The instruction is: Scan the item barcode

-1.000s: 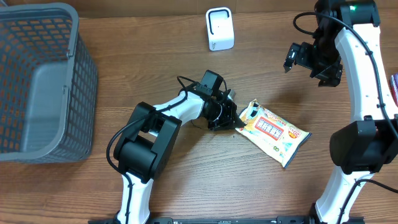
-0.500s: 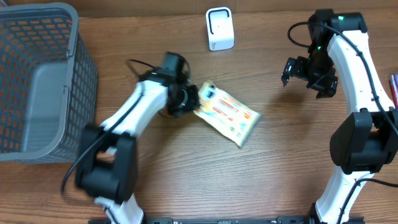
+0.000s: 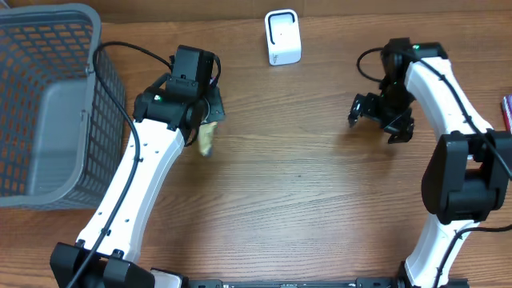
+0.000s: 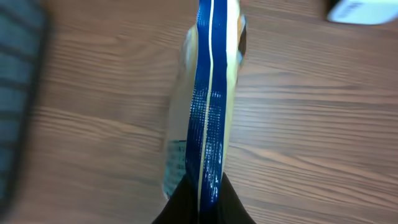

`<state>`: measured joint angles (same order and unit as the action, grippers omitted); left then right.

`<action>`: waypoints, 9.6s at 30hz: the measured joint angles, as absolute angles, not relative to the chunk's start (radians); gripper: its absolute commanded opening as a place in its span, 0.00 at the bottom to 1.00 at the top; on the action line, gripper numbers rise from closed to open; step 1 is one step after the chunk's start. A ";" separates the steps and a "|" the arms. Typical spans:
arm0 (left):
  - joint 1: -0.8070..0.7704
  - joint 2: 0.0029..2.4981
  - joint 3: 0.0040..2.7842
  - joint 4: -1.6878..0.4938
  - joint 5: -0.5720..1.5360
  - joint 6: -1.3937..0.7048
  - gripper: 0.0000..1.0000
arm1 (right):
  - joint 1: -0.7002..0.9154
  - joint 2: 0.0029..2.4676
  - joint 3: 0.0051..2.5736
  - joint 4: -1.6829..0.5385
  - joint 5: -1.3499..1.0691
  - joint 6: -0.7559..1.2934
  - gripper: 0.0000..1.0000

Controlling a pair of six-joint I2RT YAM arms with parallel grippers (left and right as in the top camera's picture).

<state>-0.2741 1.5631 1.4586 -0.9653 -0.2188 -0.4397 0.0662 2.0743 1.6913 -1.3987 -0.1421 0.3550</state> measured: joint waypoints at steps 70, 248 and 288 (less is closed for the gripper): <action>-0.295 2.187 1.708 -1.248 -0.010 -0.540 0.04 | 0.347 2.068 1.409 -1.006 -0.234 0.746 0.04; -0.137 1.983 1.713 -1.203 0.184 -0.475 0.97 | 0.447 1.943 1.879 -1.364 0.253 0.493 0.04; -0.137 1.983 1.721 -1.209 0.199 -0.467 1.00 | 0.620 1.882 1.704 -1.424 0.322 0.528 0.79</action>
